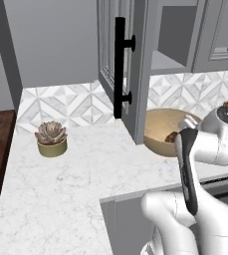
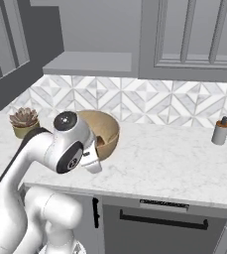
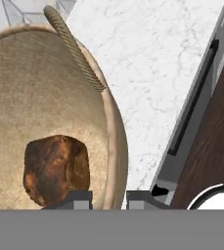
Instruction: Open the cabinet, pick up the bread from the cabinet and place it in the basket. Then move the basket to the dining counter.
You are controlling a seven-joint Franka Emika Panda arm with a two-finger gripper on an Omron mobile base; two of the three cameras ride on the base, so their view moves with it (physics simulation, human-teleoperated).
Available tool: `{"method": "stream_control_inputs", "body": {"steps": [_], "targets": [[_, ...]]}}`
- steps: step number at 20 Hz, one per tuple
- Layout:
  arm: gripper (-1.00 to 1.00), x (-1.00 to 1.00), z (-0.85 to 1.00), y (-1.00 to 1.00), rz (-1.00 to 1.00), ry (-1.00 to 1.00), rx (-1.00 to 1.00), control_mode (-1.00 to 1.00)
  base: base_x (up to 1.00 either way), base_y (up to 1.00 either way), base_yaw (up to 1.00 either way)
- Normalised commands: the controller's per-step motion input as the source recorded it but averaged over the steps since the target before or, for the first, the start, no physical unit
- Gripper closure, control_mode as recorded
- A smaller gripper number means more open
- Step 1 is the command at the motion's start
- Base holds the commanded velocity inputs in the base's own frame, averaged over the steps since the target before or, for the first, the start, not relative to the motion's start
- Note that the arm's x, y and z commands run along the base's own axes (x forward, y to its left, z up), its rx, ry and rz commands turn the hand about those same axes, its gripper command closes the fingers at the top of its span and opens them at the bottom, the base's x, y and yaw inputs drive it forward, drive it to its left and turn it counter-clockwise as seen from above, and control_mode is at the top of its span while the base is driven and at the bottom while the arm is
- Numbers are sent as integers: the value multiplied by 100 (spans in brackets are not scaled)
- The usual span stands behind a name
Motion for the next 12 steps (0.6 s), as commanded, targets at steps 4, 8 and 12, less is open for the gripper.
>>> {"method": "stream_control_inputs", "body": {"steps": [4, 8, 12], "targets": [[100, -77, 65, -5, -7, -10, 0, -100, 0, 0, 0], [100, -71, 76, 0, -2, -18, 0, -100, 0, 0, 0], [100, -56, 68, 0, -3, -18, 0, -100, 0, 0, 0]]}}
